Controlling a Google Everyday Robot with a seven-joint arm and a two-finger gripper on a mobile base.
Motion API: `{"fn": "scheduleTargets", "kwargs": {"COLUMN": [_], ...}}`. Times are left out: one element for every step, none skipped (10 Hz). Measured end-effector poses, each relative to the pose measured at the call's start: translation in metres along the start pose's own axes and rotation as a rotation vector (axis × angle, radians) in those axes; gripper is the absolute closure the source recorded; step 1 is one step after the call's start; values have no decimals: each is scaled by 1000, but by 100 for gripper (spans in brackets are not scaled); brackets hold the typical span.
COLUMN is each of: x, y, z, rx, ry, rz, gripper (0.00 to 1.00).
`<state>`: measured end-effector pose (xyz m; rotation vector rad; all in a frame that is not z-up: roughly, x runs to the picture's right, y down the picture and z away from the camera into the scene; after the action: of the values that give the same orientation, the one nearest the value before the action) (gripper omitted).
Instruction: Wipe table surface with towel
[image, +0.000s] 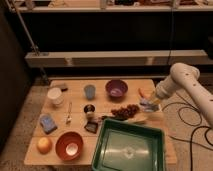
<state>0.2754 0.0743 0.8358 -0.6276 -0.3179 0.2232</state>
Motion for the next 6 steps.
{"fn": "scheduleTargets", "kwargs": {"x": [-3,-7,-21,-31,-38,-42], "y": [1,3,5,6,7,8], "z": [4,9,20,28,32,35], "rx": [-10,-20,-41,-53,-61,-67], "ry": [3,7,12,14,17,17], "rz": [-6,-14,-40,-58,-72,-84], "gripper": [100,100,100,100,100,100]}}
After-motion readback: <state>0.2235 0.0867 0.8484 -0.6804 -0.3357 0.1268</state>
